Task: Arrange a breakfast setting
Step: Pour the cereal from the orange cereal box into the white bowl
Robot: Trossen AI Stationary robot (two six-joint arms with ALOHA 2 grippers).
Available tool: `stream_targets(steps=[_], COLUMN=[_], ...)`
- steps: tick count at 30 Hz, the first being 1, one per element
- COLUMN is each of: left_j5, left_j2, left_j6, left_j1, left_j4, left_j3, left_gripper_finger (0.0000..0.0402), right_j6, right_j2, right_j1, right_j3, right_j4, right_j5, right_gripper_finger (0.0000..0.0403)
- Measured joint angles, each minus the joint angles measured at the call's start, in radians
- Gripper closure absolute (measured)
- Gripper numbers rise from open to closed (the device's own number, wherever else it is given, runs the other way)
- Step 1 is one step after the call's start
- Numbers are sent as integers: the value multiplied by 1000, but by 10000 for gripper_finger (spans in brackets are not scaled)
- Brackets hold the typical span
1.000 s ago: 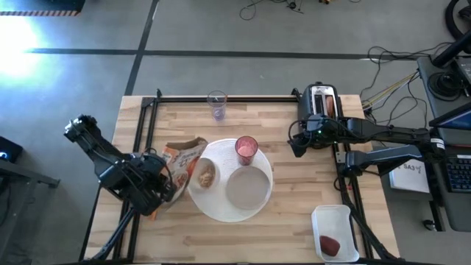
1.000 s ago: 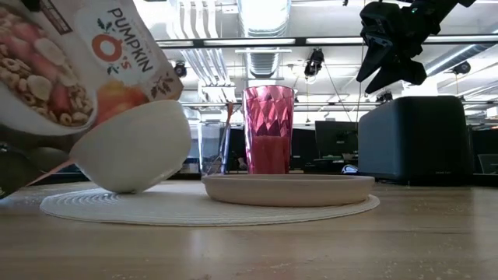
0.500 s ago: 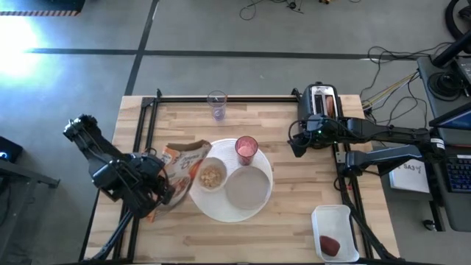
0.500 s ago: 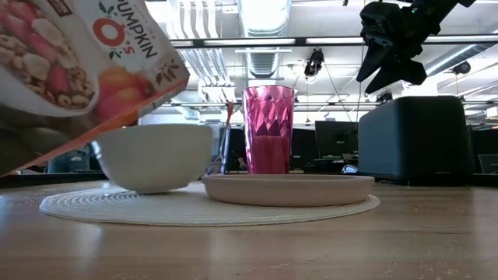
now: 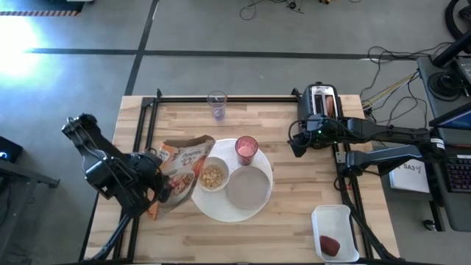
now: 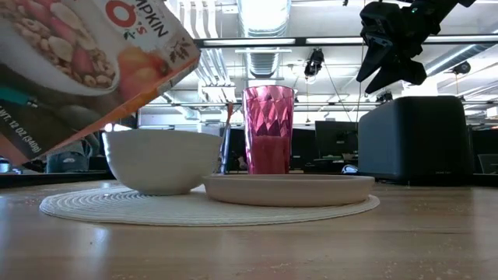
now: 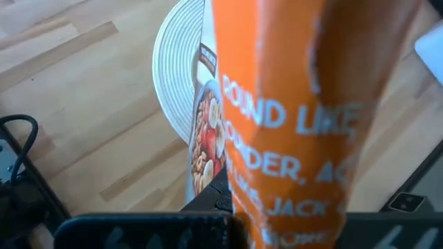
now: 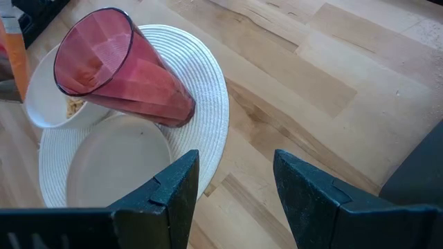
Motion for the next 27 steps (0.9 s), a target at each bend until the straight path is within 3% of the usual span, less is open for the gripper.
stream_targets(steps=[18,27], left_j5=[-292,-579], left_j2=[-143,-193], left_j6=[134,348], left_j1=[-5,19], left_j4=[0,0], left_j3=[-9,-17], left_gripper_finger=[402,402], right_j6=[0,0], right_j2=[0,0], right_j1=[0,0], right_j3=[0,0], right_j4=[0,0], right_j5=[0,0], right_gripper_finger=[227,227])
